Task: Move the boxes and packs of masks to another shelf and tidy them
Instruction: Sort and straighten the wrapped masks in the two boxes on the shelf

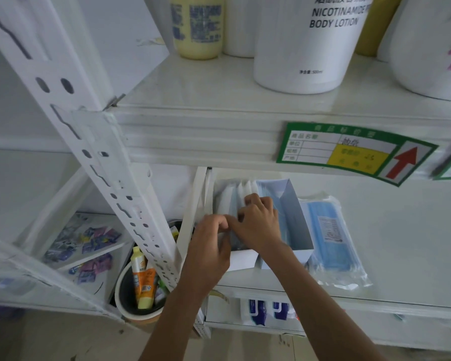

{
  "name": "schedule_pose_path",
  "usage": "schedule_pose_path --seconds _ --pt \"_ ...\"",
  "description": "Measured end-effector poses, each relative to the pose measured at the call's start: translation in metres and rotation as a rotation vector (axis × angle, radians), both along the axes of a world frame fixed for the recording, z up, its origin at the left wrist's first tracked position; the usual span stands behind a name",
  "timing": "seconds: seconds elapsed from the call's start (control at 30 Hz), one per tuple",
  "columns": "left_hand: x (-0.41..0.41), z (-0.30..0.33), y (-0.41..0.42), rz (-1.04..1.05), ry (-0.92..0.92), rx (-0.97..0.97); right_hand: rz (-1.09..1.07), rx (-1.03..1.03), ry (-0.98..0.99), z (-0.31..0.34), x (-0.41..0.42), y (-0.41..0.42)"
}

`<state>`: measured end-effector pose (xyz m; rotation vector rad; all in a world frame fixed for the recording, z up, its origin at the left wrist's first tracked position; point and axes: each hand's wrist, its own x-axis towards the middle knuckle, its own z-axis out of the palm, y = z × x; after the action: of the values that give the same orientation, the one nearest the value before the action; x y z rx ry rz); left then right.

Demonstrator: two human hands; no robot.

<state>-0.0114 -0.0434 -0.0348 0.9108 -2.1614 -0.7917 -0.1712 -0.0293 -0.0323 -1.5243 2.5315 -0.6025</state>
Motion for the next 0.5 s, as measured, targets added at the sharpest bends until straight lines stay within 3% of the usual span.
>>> schedule_pose_path --seconds 0.1,0.27,0.5 --pt "0.004 0.001 0.003 0.024 -0.196 -0.205 0.02 -0.026 -0.018 -0.004 -0.002 0.001" --pt "0.002 0.011 0.005 0.098 -0.475 -0.331 0.038 -0.033 0.0 -0.008 -0.005 0.002" --pt "-0.001 0.02 0.004 0.228 -0.516 -0.199 0.014 -0.021 0.014 -0.007 -0.002 0.003"
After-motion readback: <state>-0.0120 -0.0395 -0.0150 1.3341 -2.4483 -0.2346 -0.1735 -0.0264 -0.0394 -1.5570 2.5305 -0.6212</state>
